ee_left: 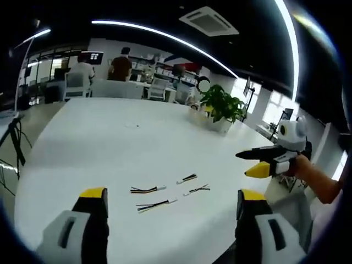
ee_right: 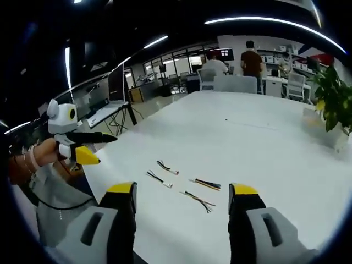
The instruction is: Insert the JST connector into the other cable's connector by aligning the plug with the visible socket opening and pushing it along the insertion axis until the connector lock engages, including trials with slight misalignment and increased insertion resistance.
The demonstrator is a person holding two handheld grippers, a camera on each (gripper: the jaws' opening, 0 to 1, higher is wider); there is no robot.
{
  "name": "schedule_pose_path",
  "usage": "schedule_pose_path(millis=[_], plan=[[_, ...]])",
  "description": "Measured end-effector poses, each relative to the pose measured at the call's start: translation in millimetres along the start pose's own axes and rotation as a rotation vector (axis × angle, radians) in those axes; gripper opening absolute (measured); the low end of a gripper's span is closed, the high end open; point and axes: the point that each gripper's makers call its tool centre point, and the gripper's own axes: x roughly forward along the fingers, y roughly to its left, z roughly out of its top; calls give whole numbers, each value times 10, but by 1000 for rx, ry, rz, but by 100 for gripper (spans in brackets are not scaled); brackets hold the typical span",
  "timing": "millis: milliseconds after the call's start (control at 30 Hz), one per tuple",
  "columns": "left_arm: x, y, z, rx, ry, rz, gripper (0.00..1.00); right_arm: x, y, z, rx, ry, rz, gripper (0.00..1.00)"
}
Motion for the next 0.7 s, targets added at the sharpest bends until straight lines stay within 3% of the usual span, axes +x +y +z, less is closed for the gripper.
schedule_pose_path(millis=[267, 500, 700], plan=[[15, 140, 105, 67, -6, 38, 95, -18, -82, 148, 4, -39, -7, 63], [92, 143, 221, 106, 3, 23, 94, 83, -202, 240, -22, -41, -6, 64], [177, 131, 318, 136, 9, 8, 94, 156, -154, 353, -37, -54, 9, 63]])
